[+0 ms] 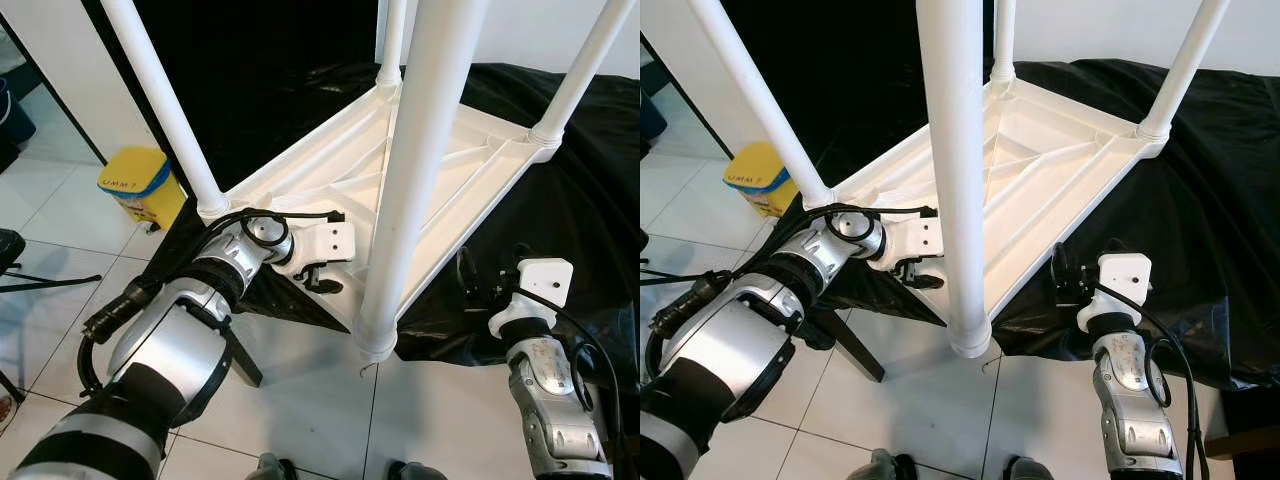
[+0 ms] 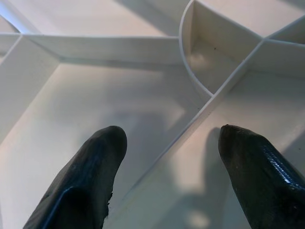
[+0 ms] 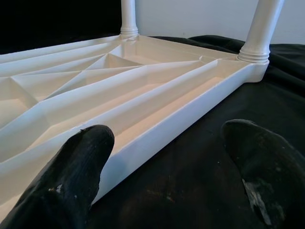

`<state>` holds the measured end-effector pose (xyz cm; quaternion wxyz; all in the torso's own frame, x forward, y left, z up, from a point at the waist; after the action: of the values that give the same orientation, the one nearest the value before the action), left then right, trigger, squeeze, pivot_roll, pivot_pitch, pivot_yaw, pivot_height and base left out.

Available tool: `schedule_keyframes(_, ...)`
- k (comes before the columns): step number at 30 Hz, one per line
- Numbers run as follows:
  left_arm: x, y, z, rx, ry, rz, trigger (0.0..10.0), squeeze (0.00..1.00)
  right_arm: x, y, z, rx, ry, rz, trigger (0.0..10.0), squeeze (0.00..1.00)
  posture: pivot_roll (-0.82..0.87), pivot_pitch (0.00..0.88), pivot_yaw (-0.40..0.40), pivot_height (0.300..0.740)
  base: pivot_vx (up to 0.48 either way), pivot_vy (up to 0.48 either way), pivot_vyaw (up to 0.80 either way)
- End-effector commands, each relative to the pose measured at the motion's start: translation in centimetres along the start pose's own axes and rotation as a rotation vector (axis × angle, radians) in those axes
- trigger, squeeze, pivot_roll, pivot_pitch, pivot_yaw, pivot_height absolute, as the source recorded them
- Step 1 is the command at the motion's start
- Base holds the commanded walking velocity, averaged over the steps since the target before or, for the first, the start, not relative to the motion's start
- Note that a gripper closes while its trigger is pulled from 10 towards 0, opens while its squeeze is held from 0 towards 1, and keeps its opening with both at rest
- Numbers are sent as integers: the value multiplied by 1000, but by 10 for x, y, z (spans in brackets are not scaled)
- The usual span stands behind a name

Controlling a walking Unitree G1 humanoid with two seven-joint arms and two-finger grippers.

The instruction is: Building children table

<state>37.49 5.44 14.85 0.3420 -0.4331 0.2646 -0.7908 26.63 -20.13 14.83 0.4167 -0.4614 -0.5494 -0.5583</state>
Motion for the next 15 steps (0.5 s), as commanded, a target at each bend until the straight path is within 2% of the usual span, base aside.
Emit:
schedule_keyframes(1, -40, 14, -40, -142, -94, 164, 10000, 0, -3, -4, 1, 3, 2, 24, 10000, 0, -72, 228, 88, 740, 0, 0, 0)
schedule_keyframes(3, -39, 18, -37, -74, -145, 170, 10000, 0, -4, -7, 2, 9, 1, 36, 10000, 0, -73, 248, 84, 740, 0, 0, 0)
schedule_keyframes(5, -38, 19, -37, -53, -172, 170, 10000, 0, -5, -8, 3, 11, 1, 40, 10000, 0, -73, 248, 84, 740, 0, 0, 0)
schedule_keyframes(6, -37, 20, -36, -41, -193, 160, 5373, 0, -5, -9, 3, 13, 0, 44, 10000, 0, -73, 254, 83, 740, 0, 0, 0)
schedule_keyframes(8, -36, 21, -36, -40, -225, 145, 5373, 0, -5, -9, 3, 13, 0, 46, 10000, 0, -73, 254, 83, 740, 0, 0, 0)
schedule_keyframes(9, -35, 21, -35, -31, -264, 123, 0, 0, -5, -10, 3, 15, -1, 49, 10000, 0, -73, 258, 83, 740, 0, 0, 0)
schedule_keyframes(15, -34, 18, -29, 25, -351, 72, 0, 0, -5, -10, 3, 22, -4, 54, 10000, 0, -70, 262, 75, 740, 0, 0, 0)
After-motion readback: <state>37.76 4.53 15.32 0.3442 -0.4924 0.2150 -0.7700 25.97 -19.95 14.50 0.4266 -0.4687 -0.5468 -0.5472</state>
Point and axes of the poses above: a point about 5 cm out from each wrist's last joint towards the gripper, its own y axis pointing out of the wrist towards the gripper, its own x axis along the axis of the wrist's last joint, z = x × y, the point moved 1 cm from there along y, pointing out of the wrist towards the gripper, and after that the axes turned 3 degrees about y, right-handed, at the moved point
